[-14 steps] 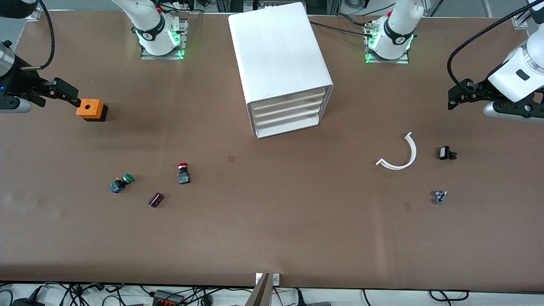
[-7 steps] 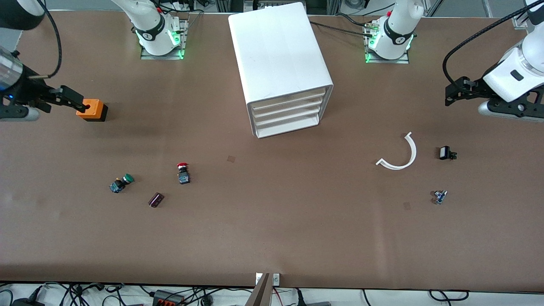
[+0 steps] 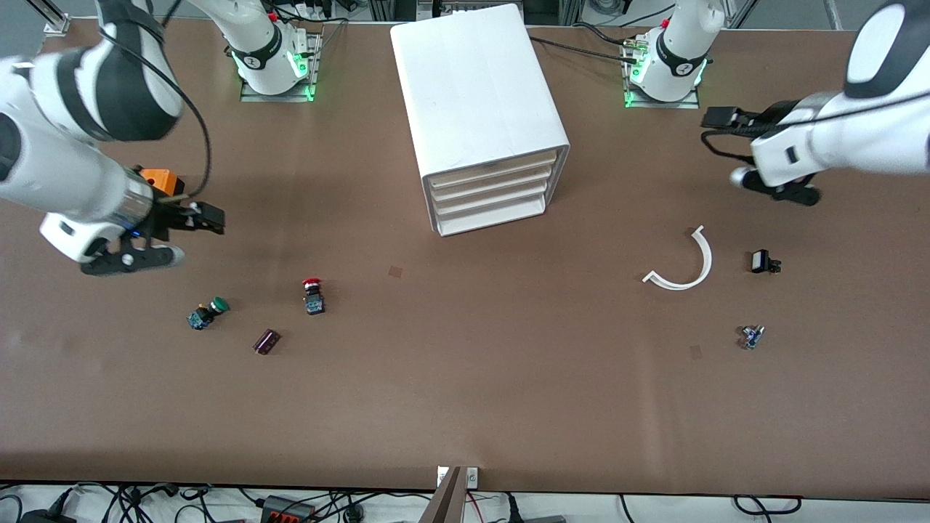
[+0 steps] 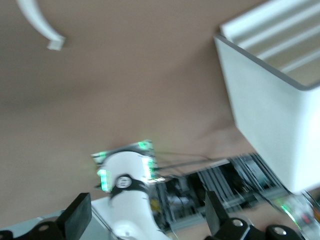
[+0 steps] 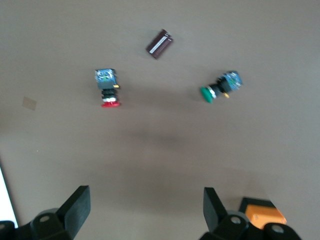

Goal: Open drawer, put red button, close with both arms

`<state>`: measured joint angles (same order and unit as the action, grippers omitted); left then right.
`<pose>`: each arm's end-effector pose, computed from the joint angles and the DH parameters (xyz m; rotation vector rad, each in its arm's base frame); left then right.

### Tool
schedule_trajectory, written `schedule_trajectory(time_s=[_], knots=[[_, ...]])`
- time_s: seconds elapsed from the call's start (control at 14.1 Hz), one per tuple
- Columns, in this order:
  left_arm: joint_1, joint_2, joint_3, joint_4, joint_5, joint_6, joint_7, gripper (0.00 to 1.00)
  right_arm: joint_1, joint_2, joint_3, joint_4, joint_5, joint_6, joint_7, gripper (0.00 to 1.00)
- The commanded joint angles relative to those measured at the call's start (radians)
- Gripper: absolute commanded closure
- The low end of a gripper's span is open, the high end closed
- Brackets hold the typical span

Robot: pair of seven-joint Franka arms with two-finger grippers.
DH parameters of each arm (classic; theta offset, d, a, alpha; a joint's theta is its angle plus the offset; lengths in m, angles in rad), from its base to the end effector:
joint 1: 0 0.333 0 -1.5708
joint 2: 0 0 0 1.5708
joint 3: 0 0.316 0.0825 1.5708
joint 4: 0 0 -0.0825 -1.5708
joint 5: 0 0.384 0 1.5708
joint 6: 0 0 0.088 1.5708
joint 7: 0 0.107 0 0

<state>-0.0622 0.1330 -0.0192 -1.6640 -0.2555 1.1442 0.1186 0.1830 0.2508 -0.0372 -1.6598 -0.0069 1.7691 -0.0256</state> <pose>0.5178 -0.0757 0.4954 2.7058 -0.3096 -0.9148 0.6131 0.0912 0.4502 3.0978 0.2698 -0.2182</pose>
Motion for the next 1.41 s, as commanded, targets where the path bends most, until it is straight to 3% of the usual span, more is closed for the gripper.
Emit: schedule_trajectory(time_s=[0.0,0.14,0.35,0.57,0.78,1.06,1.34], knots=[[0.012,0.129,-0.001,0.013,-0.170,0.038,0.119,0.00,0.047,0.171,-0.003,0.096,0.010,0.033,-0.001,0.00],[0.006,0.187,-0.004,-0.020,-0.276,0.167,0.256,0.00,0.068,0.246,-0.003,0.107,0.033,0.107,-0.005,0.00],[0.006,0.215,-0.036,-0.150,-0.485,0.375,0.398,0.00,0.081,0.352,-0.001,0.124,0.045,0.215,-0.004,0.00],[-0.007,0.233,-0.149,-0.246,-0.551,0.609,0.482,0.00,0.085,0.430,0.025,0.129,0.074,0.341,0.007,0.00],[-0.008,0.280,-0.205,-0.304,-0.684,0.695,0.603,0.00,0.101,0.476,0.026,0.127,0.074,0.386,0.009,0.00],[-0.010,0.344,-0.245,-0.378,-0.850,0.741,0.860,0.21,0.101,0.505,0.026,0.127,0.111,0.386,0.009,0.00],[-0.008,0.356,-0.287,-0.404,-0.898,0.738,0.901,0.39,0.101,0.522,0.026,0.126,0.137,0.385,-0.023,0.00]])
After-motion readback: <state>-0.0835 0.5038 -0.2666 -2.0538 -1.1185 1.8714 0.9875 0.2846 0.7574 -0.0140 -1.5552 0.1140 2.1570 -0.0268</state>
